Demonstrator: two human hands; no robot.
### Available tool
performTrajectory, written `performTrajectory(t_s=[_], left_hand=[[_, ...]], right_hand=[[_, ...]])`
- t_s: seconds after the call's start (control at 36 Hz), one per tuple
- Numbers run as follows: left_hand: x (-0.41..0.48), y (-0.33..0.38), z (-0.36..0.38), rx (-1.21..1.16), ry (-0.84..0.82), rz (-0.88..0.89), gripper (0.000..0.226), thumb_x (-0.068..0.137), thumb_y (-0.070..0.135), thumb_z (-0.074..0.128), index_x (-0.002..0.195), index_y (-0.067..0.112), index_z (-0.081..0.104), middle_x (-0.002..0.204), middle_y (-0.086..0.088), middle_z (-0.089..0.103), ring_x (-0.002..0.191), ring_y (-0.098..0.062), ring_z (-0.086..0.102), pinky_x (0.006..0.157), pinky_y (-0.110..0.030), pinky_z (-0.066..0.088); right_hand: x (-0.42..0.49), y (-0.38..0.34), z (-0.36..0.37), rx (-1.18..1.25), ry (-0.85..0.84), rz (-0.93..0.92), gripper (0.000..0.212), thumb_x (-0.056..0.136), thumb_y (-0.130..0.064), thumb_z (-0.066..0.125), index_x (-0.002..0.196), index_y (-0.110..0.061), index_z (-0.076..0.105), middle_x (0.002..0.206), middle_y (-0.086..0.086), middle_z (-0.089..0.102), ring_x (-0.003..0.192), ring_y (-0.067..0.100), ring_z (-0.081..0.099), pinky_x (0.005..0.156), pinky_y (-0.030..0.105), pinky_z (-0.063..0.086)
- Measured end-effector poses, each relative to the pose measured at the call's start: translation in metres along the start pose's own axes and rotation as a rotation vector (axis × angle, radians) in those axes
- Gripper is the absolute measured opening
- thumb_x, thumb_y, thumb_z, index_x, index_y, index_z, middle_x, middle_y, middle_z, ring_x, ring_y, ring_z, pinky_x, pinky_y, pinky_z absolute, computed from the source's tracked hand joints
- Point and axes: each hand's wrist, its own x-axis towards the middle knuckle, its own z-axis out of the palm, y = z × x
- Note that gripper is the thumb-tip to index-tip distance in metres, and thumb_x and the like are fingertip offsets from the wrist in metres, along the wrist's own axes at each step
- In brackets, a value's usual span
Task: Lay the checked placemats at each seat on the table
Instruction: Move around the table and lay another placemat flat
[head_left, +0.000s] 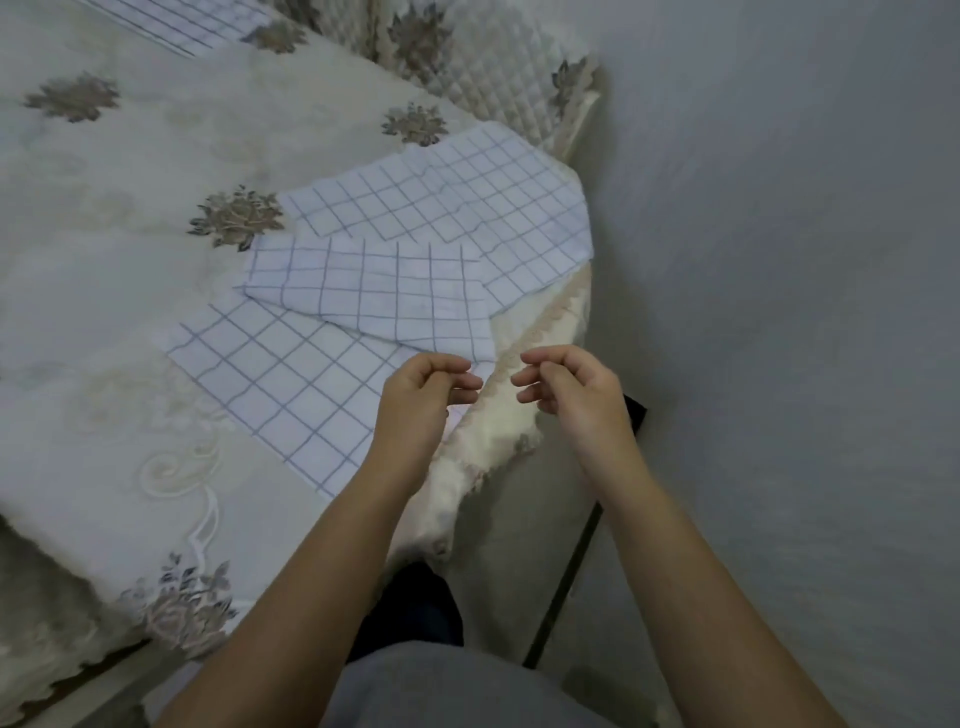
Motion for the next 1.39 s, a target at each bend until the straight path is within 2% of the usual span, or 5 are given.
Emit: performTrajectory(t_s=[0.92,1.22,1.28,1.31,1.39], left_hand=[[0.108,-0.005,0.048,-0.186,0.565,-0.292,0.022,0.095,0.005,0.035,0.096,0.011,0.056,0.095,-0.005,0.065,0.077,-0.01,0.059,0.059,-0.017,0.039],[0.101,-0.027,0.079,-0.207,0.619,-0.464,0.016,0.097,0.014,0.036,0.104,0.013,0.05,0.094,-0.004,0.059,0.08,-0.015,0.059,0.057,-0.022,0.04],[0.099,-0.03,0.082,-0.234,0.603,-0.482,0.015,0.096,0.014,0.036,0.103,0.013,0.049,0.095,-0.005,0.06,0.079,-0.016,0.06,0.056,-0.023,0.038],[0.098,-0.03,0.083,-0.251,0.593,-0.488,0.015,0.096,0.013,0.036,0.104,0.013,0.048,0.095,-0.005,0.06,0.078,-0.016,0.06,0.056,-0.023,0.037],[0.096,-0.032,0.087,-0.291,0.549,-0.5,0.015,0.097,0.014,0.035,0.106,0.012,0.047,0.101,-0.007,0.063,0.074,-0.015,0.061,0.057,-0.022,0.038]], right_hand=[[0.238,0.036,0.023,-0.397,-0.473,0.175,0.016,0.095,-0.009,0.042,0.094,-0.009,0.058,0.08,0.002,0.059,0.066,0.014,0.055,0.06,0.022,0.043],[0.254,0.053,0.02,-0.497,-0.54,0.32,0.024,0.082,-0.009,0.054,0.059,-0.008,0.051,0.051,0.004,0.047,0.059,0.025,0.05,0.064,0.035,0.045],[0.253,0.052,0.025,-0.393,-0.536,0.39,0.035,0.084,-0.008,0.056,0.108,0.017,0.047,0.059,0.008,0.046,0.06,0.024,0.048,0.063,0.034,0.048],[0.251,0.051,0.027,-0.347,-0.543,0.434,0.025,0.086,-0.009,0.058,0.092,-0.017,0.035,0.066,0.011,0.05,0.064,0.024,0.052,0.062,0.033,0.052],[0.249,0.05,0.035,-0.229,-0.511,0.527,0.019,0.087,-0.011,0.06,0.098,-0.014,0.045,0.057,0.008,0.048,0.053,0.019,0.047,0.041,0.018,0.045]])
